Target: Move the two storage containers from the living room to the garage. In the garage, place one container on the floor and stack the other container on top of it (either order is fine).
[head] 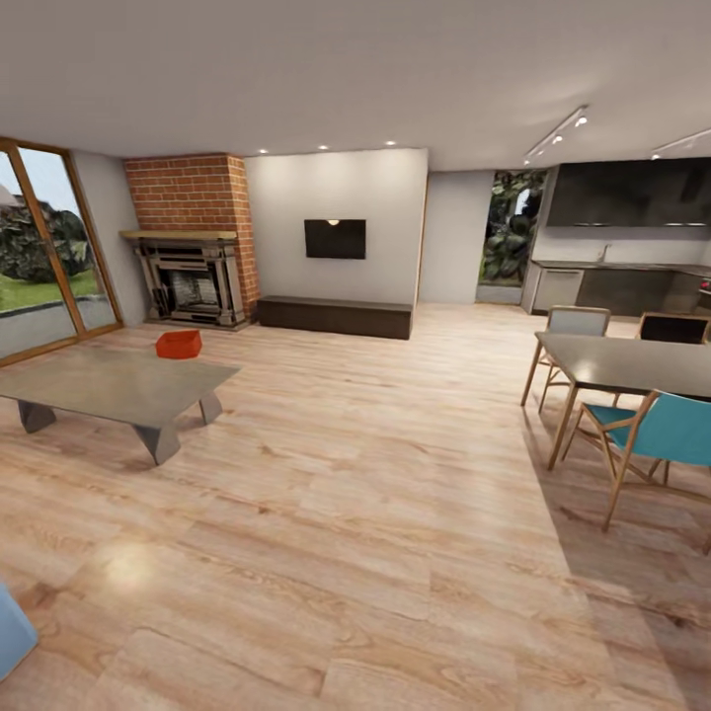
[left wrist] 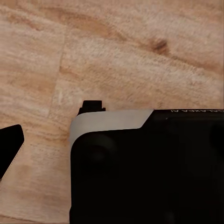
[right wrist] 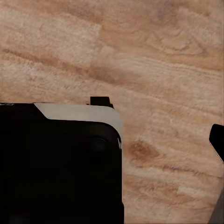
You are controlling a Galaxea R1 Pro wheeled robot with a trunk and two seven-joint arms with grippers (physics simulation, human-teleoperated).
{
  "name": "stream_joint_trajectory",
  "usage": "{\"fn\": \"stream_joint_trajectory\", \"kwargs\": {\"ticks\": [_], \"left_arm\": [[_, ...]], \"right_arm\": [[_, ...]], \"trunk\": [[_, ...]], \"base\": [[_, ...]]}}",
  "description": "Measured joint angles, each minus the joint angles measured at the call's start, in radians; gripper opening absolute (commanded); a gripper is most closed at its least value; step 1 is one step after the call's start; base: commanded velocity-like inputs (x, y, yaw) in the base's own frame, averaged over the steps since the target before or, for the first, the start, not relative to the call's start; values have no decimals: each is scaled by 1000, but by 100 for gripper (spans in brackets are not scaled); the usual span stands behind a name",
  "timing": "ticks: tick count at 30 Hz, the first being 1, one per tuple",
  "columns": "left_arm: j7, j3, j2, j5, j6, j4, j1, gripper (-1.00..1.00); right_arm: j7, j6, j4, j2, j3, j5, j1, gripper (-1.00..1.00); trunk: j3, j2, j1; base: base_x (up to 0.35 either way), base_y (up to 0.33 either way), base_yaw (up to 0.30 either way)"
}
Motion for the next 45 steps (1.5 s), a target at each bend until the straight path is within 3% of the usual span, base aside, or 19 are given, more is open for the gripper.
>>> {"fn": "stream_joint_trajectory", "kwargs": {"ticks": [45], "left_arm": [[0, 0, 11, -3, 0, 0, 0, 100]], "right_arm": [[-1, 0, 0, 0, -1, -9, 0, 100]], "trunk": [[0, 0, 0]], "base": [[320, 0, 0]]}}
